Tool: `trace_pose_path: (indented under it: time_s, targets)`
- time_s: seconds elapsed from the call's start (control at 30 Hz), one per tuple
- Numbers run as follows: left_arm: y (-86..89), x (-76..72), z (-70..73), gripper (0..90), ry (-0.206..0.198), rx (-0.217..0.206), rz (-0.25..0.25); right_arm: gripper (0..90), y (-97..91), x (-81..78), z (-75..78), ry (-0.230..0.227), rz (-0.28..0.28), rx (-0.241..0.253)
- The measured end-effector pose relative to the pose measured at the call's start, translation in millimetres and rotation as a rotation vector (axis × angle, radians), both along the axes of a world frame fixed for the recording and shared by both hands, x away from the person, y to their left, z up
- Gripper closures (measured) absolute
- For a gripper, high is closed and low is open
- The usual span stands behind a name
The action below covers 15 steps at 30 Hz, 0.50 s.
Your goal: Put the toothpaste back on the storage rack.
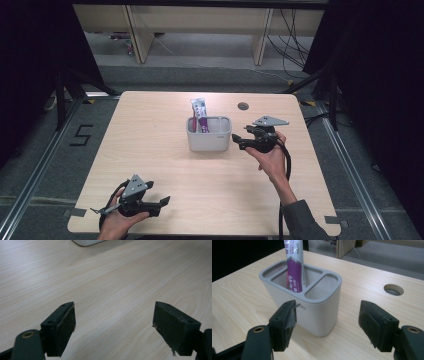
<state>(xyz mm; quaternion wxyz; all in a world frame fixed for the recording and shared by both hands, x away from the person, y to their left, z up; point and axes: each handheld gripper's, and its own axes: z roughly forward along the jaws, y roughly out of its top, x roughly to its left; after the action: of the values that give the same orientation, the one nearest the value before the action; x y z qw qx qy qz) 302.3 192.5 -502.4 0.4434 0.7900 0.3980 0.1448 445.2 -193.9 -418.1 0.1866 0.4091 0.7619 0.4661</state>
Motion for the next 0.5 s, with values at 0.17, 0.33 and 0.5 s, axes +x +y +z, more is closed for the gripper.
trace_pose_path:
  time_s: [0.17, 0.33, 0.5]
  targets:
    - [-0.2, 0.1, -0.2, 18.1, -0.002, -0.013, 0.005, 30.4, -3.4, 0.9, -3.9, -0.008, 0.025, -0.012]
    - [0.6, 0.5, -0.5, 18.0, -0.001, -0.009, 0.000, 29.4, -5.0, -3.9, -2.3, 0.018, 0.013, -0.007]
    - [0.3, 0.4, -0.6, 18.0, 0.003, -0.008, 0.001, 27.5, -6.1, -7.3, -3.6, 0.022, 0.011, 0.011]
